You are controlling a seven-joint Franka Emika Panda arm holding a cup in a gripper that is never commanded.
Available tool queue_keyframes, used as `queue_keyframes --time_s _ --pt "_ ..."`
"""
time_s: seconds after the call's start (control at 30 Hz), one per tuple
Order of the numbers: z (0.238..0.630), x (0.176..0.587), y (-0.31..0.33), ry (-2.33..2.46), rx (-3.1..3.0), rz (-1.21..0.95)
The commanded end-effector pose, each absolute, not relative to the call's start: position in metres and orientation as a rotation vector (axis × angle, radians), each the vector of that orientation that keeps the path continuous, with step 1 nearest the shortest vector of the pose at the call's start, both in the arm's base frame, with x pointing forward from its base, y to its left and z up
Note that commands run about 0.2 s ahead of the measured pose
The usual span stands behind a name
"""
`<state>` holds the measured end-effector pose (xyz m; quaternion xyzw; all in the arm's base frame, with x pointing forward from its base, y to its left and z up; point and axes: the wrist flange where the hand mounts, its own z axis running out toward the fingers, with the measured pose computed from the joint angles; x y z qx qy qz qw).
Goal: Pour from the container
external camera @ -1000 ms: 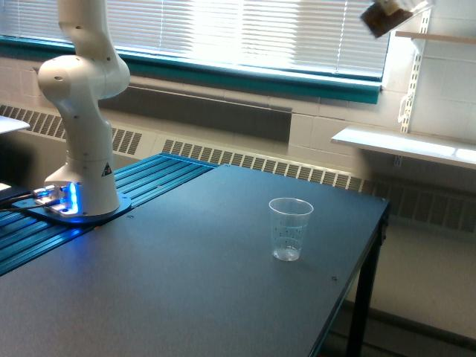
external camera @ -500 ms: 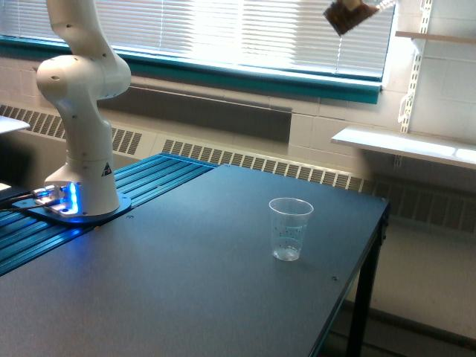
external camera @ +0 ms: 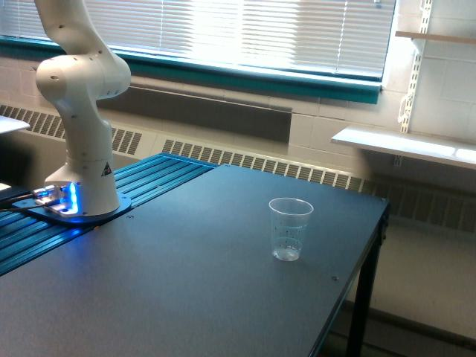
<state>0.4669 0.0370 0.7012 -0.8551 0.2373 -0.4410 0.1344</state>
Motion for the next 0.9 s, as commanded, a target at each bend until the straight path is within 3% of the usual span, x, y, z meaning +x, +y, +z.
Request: queue_keyframes --time_s 0.03,0.9 --pt "0.678 0.469 0.019 0.679 -2.550 -1.274" --pt "0.606 0.451 0.001 0.689 -2.635 -1.235"
